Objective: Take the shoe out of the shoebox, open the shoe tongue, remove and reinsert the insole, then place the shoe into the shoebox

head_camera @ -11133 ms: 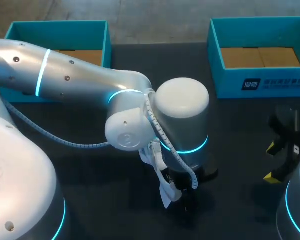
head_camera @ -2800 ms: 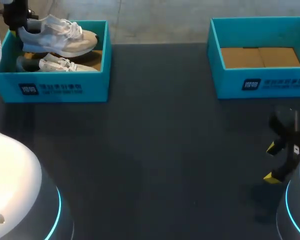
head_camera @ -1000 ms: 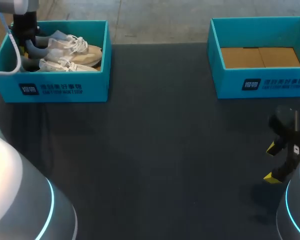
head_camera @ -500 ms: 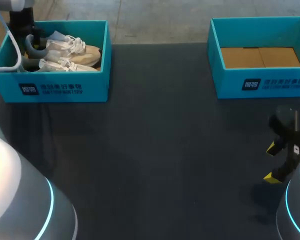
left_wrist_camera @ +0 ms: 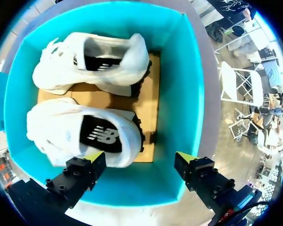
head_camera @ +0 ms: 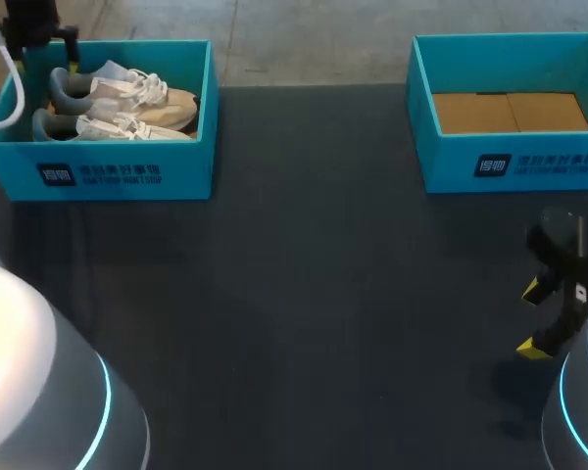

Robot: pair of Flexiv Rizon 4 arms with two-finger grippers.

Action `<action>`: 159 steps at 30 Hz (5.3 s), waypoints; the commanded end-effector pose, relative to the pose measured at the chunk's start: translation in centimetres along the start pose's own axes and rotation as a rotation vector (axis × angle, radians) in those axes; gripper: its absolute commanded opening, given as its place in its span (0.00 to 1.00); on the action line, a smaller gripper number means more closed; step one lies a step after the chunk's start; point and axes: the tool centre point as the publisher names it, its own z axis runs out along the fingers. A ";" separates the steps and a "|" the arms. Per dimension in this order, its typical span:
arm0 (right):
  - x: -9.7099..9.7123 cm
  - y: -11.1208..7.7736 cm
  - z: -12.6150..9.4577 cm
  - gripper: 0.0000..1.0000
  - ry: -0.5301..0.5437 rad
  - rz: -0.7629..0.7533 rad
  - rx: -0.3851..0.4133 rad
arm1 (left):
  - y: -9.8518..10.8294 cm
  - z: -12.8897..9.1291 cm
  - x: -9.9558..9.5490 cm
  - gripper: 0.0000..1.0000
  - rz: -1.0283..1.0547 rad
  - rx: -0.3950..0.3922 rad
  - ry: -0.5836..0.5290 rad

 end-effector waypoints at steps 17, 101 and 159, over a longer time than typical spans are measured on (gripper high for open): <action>0.2 -0.1 0.1 1.00 -0.005 0.000 -0.001 | -6.7 -7.7 1.1 1.00 0.002 -0.080 -0.041; 0.2 -0.1 0.1 1.00 -0.005 0.000 -0.001 | -13.3 1.9 -1.0 1.00 0.092 0.063 -0.019; 0.2 -0.1 0.1 1.00 -0.005 0.000 -0.001 | -14.3 5.7 -0.6 0.79 0.072 0.083 -0.048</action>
